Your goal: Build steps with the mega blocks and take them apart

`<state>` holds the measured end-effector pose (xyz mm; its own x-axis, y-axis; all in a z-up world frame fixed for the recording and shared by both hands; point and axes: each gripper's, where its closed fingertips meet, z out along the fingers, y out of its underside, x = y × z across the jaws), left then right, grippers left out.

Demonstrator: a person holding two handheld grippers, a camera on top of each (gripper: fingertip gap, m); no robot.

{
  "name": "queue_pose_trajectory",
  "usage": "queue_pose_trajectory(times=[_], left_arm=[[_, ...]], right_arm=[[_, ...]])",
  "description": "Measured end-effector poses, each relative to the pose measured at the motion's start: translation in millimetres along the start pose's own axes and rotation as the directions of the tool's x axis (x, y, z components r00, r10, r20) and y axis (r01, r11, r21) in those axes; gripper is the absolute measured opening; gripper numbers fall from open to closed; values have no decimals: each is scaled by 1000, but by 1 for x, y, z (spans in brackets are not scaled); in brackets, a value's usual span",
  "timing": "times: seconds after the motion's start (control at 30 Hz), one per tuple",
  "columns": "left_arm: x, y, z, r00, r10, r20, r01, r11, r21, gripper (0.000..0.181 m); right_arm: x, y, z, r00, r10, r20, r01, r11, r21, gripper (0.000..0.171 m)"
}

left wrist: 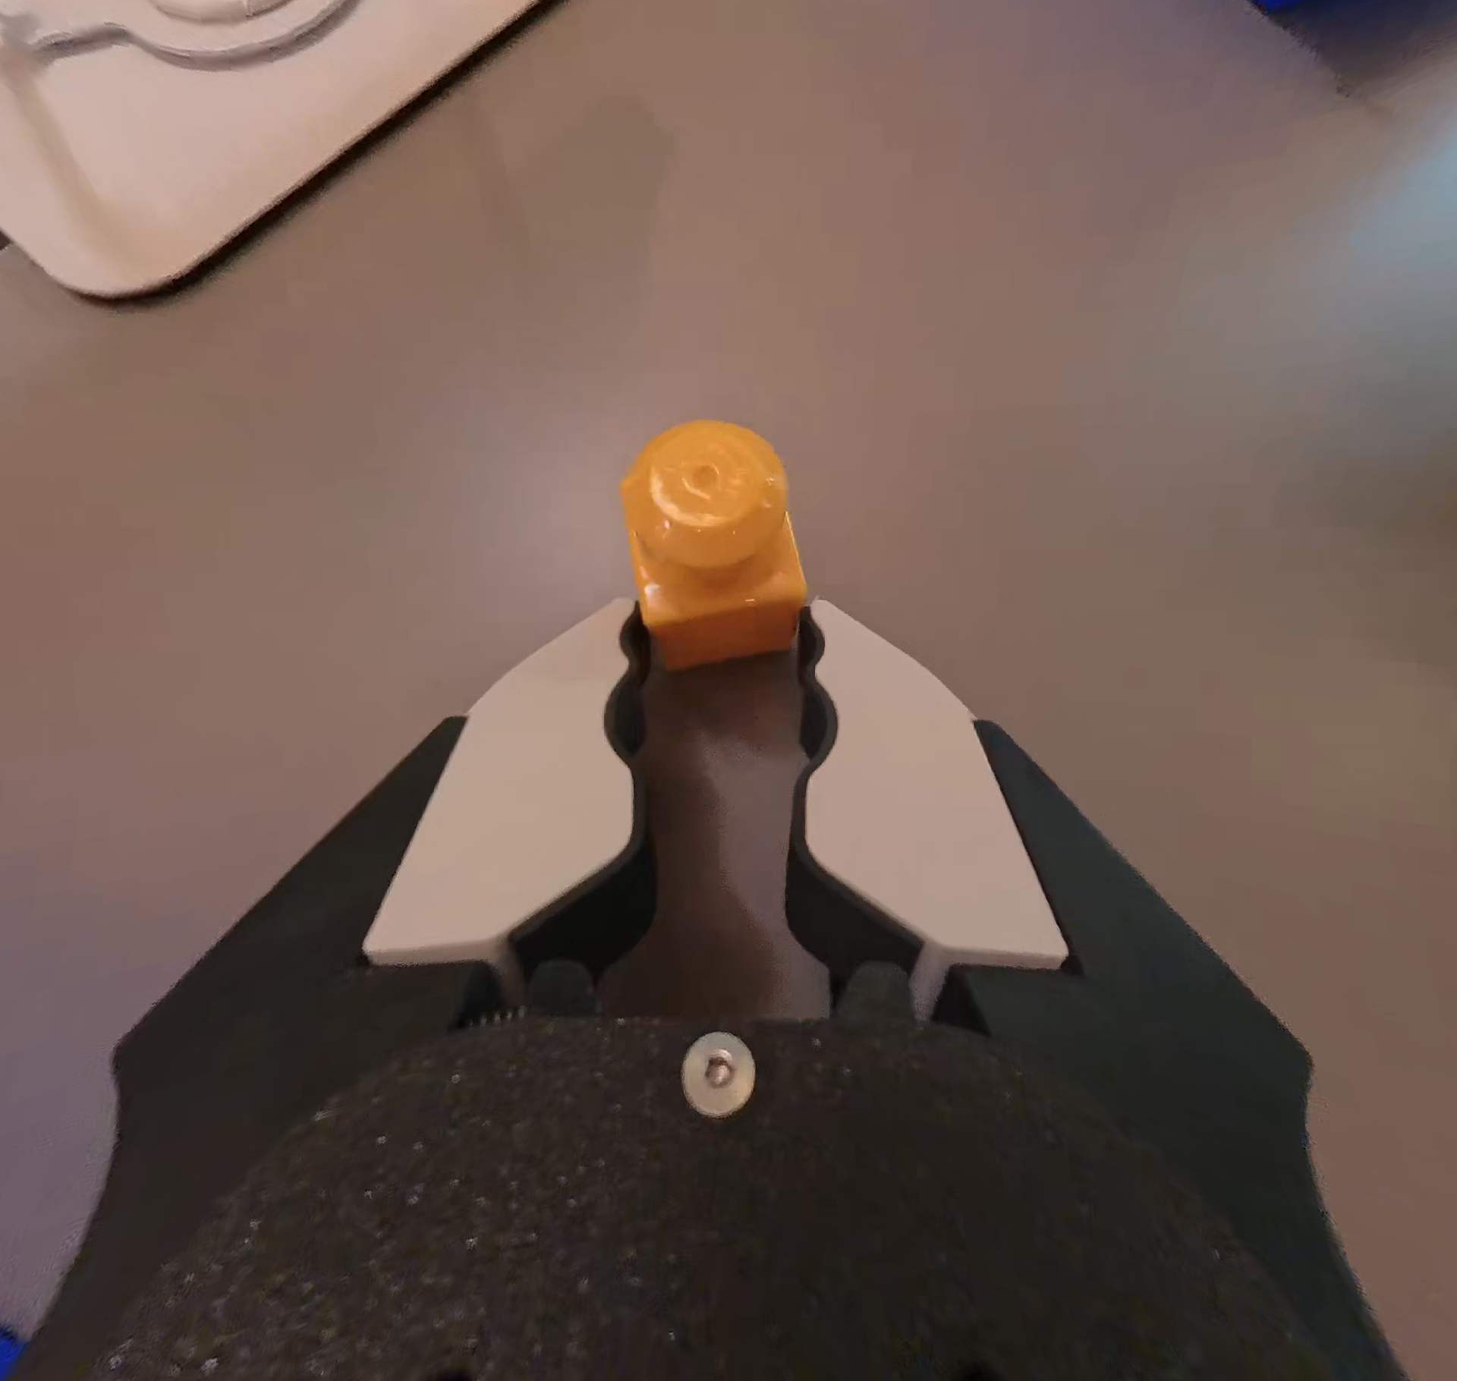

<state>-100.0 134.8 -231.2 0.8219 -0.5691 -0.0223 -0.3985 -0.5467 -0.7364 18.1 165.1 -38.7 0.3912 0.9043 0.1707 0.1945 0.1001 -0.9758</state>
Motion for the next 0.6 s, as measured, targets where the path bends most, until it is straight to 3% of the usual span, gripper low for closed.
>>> queue_pose_trajectory(times=[0.27, 0.43, 0.6], left_arm=[[-4, -10, 11, 992, 73, 98, -73, 997, 1, 37], [-3, -35, -10, 972, 153, 178, -170, 982, 87, 37], [6, -64, -39, 884, 292, 365, -363, 921, 141, 37]], right_arm=[[-16, 18, 14, 999, 24, 39, -22, 999, -41, 29], [-26, 25, 17, 999, -6, 48, 10, 997, -77, 29], [-50, 28, 23, 997, -12, 79, 21, 993, -115, 34]])
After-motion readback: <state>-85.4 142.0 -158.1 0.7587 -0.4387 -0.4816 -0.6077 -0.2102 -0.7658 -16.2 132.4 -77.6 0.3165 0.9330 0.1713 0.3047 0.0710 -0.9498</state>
